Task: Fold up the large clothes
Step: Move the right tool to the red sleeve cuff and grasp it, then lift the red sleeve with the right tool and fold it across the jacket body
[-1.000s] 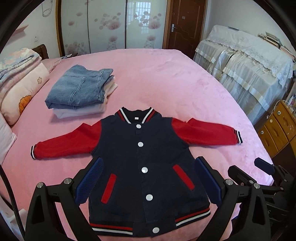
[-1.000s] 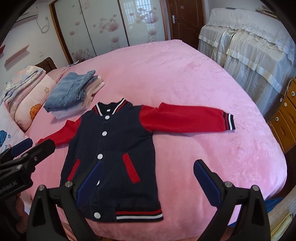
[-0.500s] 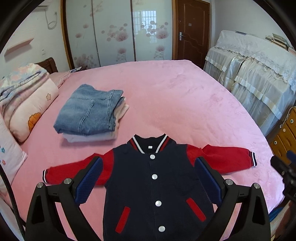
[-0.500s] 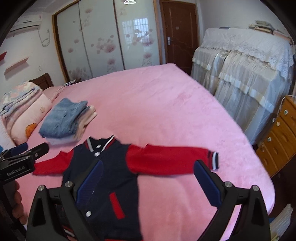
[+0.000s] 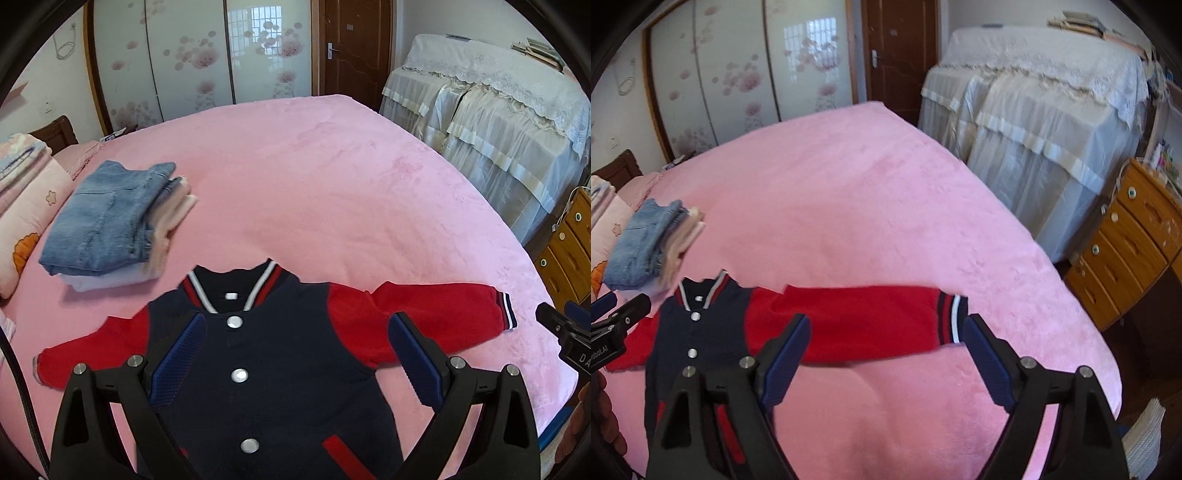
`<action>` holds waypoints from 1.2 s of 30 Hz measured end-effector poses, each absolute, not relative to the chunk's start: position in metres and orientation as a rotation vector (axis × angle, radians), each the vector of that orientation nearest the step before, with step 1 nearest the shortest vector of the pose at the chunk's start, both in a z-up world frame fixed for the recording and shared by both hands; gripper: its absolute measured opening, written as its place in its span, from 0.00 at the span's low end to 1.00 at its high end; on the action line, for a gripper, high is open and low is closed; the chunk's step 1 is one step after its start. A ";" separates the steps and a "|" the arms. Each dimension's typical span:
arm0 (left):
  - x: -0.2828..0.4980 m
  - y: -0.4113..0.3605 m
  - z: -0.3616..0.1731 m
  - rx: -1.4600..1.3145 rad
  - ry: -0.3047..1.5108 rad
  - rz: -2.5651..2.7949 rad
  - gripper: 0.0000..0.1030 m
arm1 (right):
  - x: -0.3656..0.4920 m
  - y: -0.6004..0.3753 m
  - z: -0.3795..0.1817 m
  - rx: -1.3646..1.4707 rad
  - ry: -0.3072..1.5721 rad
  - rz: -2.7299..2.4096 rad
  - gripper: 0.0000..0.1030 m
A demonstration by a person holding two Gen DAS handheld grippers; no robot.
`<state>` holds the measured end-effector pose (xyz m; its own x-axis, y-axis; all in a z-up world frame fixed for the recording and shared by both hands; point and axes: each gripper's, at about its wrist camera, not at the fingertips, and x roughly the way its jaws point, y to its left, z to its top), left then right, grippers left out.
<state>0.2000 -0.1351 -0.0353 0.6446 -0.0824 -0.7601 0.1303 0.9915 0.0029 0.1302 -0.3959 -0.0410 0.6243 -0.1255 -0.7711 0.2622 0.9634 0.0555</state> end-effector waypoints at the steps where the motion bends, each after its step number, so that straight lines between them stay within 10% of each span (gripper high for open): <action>1: 0.203 -0.138 -0.042 0.056 0.870 -0.124 0.95 | 0.132 -0.402 -0.050 0.179 0.884 -0.237 0.80; 9: 0.231 -0.173 -0.088 0.045 0.937 -0.160 0.95 | 0.149 -0.450 -0.107 0.314 0.987 -0.267 0.63; 31: 0.228 -0.200 -0.128 0.087 1.016 -0.196 0.95 | 0.179 -0.523 -0.182 0.625 1.066 -0.275 0.54; 32: 0.227 -0.199 -0.128 0.082 1.019 -0.197 0.95 | 0.180 -0.521 -0.184 0.619 1.065 -0.267 0.52; 34: 0.224 -0.199 -0.127 0.082 1.018 -0.196 0.95 | 0.183 -0.518 -0.186 0.631 1.067 -0.208 0.13; 36: 0.222 -0.195 -0.124 0.076 1.012 -0.192 0.95 | 0.184 -0.514 -0.182 0.616 1.067 -0.204 0.09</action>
<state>0.2217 -0.1951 -0.1240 0.5147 -0.1241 -0.8483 0.1948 0.9805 -0.0252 0.1839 -0.5141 -0.1822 0.4831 0.1330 -0.8654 0.4432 0.8153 0.3727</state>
